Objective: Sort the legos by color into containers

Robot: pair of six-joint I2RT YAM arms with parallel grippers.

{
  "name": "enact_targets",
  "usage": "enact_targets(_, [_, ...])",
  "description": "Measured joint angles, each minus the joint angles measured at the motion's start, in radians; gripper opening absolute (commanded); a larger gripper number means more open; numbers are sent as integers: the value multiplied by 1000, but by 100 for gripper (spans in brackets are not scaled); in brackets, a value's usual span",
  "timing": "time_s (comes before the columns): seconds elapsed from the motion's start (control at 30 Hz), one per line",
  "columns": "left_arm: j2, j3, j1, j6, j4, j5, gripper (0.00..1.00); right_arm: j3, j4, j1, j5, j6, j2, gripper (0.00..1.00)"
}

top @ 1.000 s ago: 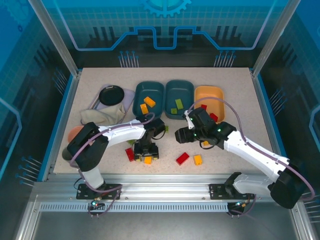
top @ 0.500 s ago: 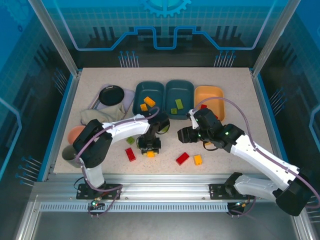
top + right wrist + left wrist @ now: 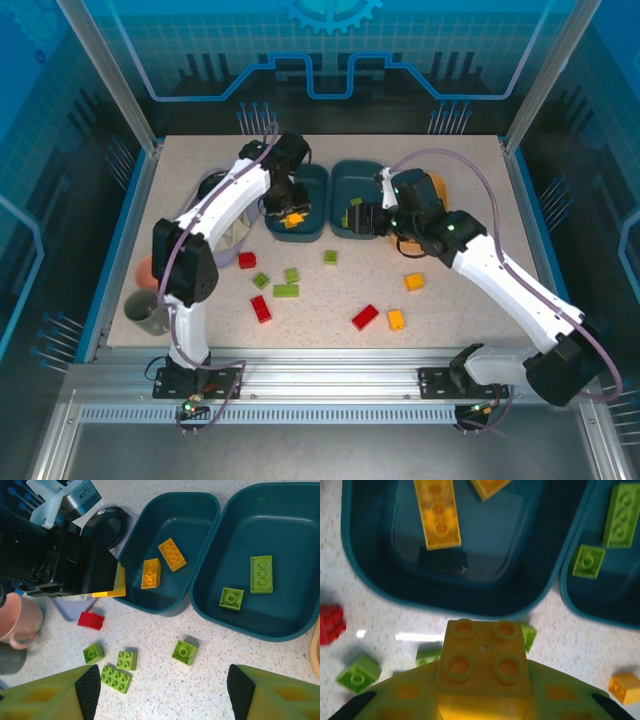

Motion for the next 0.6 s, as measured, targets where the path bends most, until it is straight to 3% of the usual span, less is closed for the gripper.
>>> enact_targets(0.2, [228, 193, 13, 45, -11, -2, 27, 80, -9, -25, -62, 23, 131, 84])
enact_targets(0.43, [362, 241, 25, 52, -12, 9, 30, 87, -16, -25, -115, 51, 165, 88])
enact_targets(0.5, [378, 241, 28, 56, -11, 16, 35, 87, -17, -25, -121, 55, 165, 88])
enact_targets(0.57, [388, 241, 29, 66, -11, 24, 52, 87, -18, -25, -124, 58, 165, 88])
enact_targets(0.6, [390, 241, 30, 66, -11, 26, 56, 87, -21, -25, -123, 58, 165, 88])
